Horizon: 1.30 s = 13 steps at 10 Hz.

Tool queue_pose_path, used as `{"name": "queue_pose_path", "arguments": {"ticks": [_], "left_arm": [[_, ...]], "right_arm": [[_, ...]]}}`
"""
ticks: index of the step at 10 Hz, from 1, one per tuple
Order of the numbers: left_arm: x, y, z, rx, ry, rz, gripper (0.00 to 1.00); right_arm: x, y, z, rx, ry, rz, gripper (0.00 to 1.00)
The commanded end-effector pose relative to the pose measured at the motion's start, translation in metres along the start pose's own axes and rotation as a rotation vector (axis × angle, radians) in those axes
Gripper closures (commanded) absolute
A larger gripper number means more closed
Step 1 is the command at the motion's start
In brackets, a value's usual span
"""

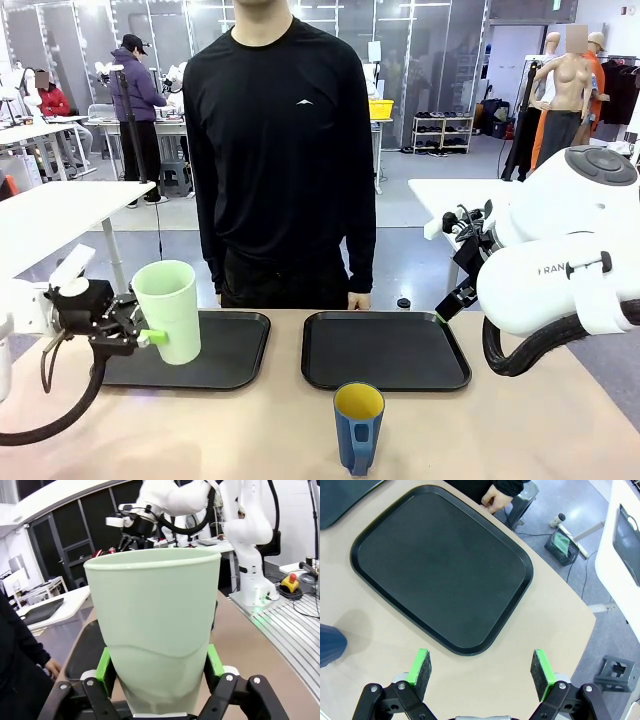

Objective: Sort and store the cups by type.
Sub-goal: Pick up the Reusable plastic cup, then place the picked Reusable plastic cup into the Flat Tray indicated by the person.

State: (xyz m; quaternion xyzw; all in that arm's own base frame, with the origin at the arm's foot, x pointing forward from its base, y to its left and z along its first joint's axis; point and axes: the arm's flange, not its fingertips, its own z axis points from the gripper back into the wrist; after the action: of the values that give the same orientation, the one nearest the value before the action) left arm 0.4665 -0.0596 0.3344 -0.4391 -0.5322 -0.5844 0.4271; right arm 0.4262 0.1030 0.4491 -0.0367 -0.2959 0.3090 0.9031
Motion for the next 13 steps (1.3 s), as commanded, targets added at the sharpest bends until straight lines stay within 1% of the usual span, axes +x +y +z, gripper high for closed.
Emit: {"name": "queue_pose_path", "arguments": {"ticks": [1, 2, 4, 5, 13], "left_arm": [[0.003, 0.004, -0.001, 0.003, 0.034, 0.03, 0.85], [0.004, 0.0, 0.001, -0.003, 0.019, 0.03, 0.85], [0.006, -0.008, 0.005, 0.016, 0.035, 0.04, 0.85], [0.0, 0.002, 0.004, 0.009, 0.002, 0.016, 0.85], [0.0, 0.002, 0.004, 0.009, 0.002, 0.016, 0.85]], "right_arm": [[0.0, -0.001, 0.0, 0.001, 0.0, -0.001, 0.0], [0.0, -0.001, 0.0, 0.001, 0.0, -0.001, 0.0], [0.0, -0.001, 0.0, 0.001, 0.0, -0.001, 0.0], [0.0, -0.001, 0.0, 0.001, 0.0, -0.001, 0.0], [0.0, -0.001, 0.0, 0.001, 0.0, -0.001, 0.0]]}}
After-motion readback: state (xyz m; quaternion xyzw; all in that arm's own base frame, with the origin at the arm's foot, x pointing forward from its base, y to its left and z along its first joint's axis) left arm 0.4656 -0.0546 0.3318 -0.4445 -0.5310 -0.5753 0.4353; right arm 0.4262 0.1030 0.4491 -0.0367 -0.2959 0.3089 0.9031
